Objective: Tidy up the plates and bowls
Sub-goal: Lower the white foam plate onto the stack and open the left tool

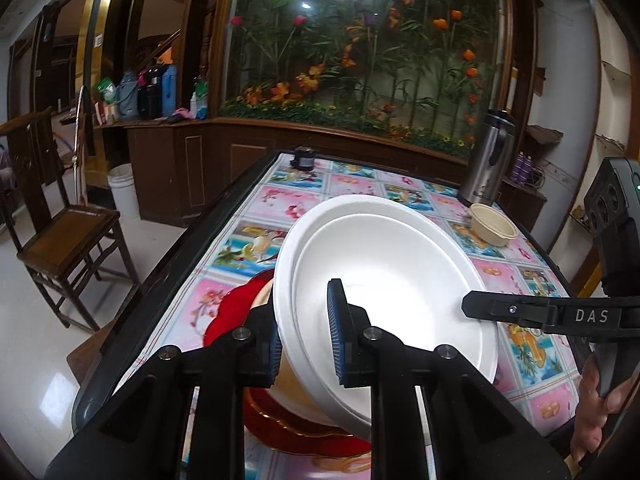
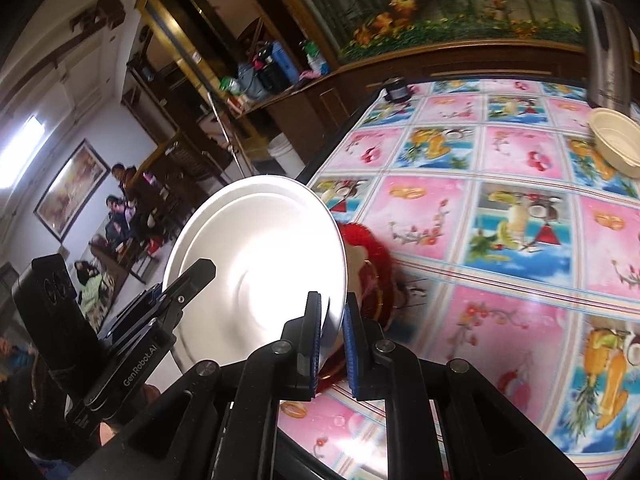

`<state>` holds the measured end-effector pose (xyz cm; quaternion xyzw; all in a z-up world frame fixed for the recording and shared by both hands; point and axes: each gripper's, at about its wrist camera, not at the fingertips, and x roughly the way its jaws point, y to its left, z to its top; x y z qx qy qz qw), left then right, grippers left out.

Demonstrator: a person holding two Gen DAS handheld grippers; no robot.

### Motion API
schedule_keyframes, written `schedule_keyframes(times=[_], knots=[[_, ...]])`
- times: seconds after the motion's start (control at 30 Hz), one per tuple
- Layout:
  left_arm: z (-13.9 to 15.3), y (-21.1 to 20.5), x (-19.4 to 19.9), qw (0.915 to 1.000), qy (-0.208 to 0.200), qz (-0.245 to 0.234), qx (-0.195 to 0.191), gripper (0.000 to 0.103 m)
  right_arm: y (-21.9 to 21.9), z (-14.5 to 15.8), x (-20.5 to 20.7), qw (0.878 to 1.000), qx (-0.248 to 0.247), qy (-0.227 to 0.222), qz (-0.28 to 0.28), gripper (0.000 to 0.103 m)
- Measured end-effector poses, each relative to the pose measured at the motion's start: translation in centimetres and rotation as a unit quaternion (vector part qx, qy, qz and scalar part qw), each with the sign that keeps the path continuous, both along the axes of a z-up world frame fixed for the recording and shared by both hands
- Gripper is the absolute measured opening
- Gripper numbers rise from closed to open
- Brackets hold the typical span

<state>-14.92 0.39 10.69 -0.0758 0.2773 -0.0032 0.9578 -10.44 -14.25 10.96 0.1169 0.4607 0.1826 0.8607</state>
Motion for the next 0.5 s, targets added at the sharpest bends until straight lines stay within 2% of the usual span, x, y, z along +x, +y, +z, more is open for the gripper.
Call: schedule_keyframes(times=[0.5], knots=[[-2.7,1.5,0.9,0.9991,0.033,0.013,-0.022,0.016,1.8,-1.8,0.9,1.0,-0.006,0.029,0.006,0.012]])
